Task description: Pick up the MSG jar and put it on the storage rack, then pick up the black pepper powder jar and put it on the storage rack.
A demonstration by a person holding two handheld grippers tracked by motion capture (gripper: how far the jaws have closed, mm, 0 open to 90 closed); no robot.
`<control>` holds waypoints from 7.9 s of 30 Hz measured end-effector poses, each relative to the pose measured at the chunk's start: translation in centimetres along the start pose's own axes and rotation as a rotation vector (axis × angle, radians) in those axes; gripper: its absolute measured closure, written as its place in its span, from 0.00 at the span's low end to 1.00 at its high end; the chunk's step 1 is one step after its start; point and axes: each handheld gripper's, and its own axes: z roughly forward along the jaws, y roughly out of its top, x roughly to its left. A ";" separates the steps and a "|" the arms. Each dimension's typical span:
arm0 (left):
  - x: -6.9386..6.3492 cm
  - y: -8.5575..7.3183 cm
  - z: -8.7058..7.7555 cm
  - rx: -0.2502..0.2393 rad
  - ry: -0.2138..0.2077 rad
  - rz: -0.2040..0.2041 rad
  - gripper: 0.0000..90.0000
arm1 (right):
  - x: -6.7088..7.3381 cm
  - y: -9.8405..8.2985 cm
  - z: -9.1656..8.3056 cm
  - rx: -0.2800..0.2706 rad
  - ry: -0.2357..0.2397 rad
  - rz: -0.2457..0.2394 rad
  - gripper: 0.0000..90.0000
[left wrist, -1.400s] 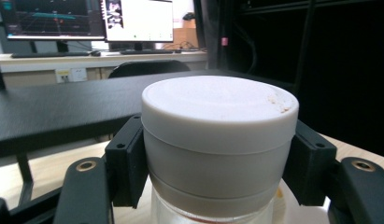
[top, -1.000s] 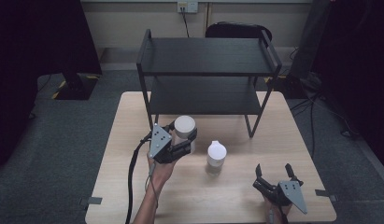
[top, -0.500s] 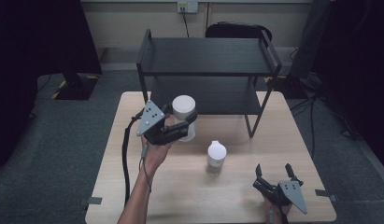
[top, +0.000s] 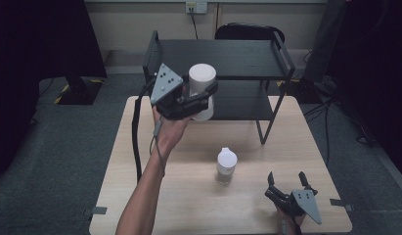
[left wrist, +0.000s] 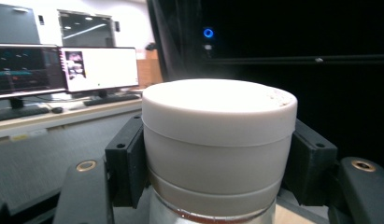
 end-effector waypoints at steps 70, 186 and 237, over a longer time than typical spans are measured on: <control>0.0 1.8 10.2 -0.073 0.332 0.004 0.00 | -0.1 0.0 0.0 0.000 0.006 0.002 0.00; -11.5 -28.7 -9.6 0.065 0.709 0.013 0.01 | 0.4 0.0 0.0 0.000 -0.021 0.000 0.00; -11.5 -28.7 -9.5 0.064 0.710 0.011 0.00 | 6.6 6.2 5.5 -0.031 0.391 -0.004 0.00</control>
